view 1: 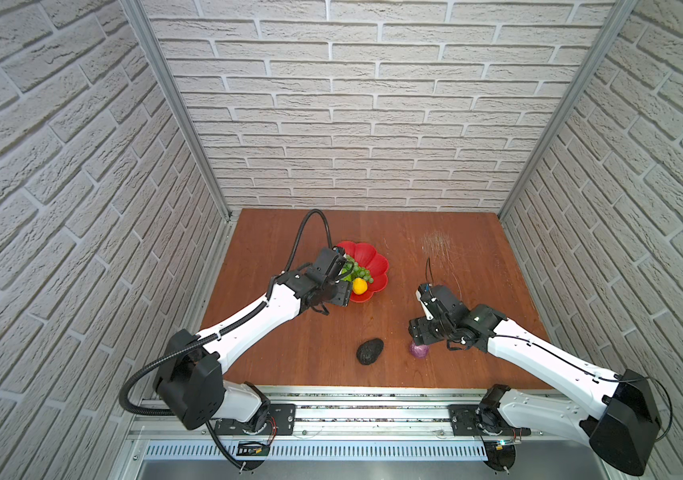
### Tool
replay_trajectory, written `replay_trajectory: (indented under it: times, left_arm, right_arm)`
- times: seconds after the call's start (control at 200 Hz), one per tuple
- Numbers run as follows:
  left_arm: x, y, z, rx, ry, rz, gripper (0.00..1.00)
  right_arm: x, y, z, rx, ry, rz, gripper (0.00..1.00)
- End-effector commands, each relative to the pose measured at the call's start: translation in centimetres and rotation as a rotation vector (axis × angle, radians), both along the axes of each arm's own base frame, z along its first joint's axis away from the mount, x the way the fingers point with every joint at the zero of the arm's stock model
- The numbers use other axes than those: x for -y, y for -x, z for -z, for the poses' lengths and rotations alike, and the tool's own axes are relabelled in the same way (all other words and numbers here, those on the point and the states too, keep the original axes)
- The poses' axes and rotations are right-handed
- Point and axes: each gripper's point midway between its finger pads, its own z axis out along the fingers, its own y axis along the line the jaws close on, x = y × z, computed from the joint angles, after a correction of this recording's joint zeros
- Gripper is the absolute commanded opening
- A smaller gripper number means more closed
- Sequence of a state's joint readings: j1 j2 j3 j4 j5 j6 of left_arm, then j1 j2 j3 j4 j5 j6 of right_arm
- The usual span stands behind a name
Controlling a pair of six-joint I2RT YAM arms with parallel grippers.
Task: Place and organize the fake fruits in the fruit bowl
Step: 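Withdraw the left gripper while the right gripper grasps the purple fruit, then lift the purple fruit with the right gripper and lower it into the bowl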
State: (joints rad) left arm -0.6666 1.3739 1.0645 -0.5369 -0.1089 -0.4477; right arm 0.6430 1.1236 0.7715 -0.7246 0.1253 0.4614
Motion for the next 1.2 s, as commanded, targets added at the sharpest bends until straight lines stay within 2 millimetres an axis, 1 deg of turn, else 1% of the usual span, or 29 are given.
replay_trajectory:
  times: [0.0,0.11,0.215,0.315,0.41,0.57,0.715,1.02,1.12,1.195]
  left_arm:
    - [-1.0,-0.8,-0.6,0.053,0.058,-0.094,0.71]
    - [-1.7,-0.7,0.1,0.045,0.056,-0.114,0.72]
    - [-1.8,-0.8,0.5,0.043,0.06,-0.119,0.72]
    - [-1.9,-0.9,0.8,0.036,0.061,-0.118,0.72]
    - [-2.2,-0.9,1.2,0.025,0.056,-0.124,0.72]
    - [-2.8,-0.9,1.4,0.02,0.062,-0.139,0.72]
    - [-3.0,-0.7,1.8,0.006,0.069,-0.151,0.72]
    - [-3.0,-0.6,2.2,-0.004,0.074,-0.157,0.72]
    - [-3.2,-0.5,2.3,-0.006,0.073,-0.161,0.72]
    - [-3.4,-0.4,2.2,-0.001,0.074,-0.167,0.72]
  right_arm:
    - [0.2,1.5,1.1,-0.062,-0.052,0.075,0.85]
    - [-0.3,2.1,2.2,-0.113,-0.079,0.09,0.85]
    - [-0.8,2.2,2.6,-0.134,-0.072,0.08,0.85]
    - [-0.8,2.2,3.3,-0.153,-0.047,0.076,0.84]
    - [-1.2,2.0,3.9,-0.164,-0.04,0.069,0.81]
    - [-1.8,2.0,5.0,-0.189,0.003,0.038,0.76]
    - [-2.3,1.9,5.4,-0.192,0.025,0.019,0.7]
    - [-2.3,1.6,6.0,-0.195,0.052,0.003,0.6]
    - [-2.5,1.4,5.9,-0.188,0.049,-0.004,0.56]
    - [-2.6,1.4,5.8,-0.183,0.047,-0.011,0.55]
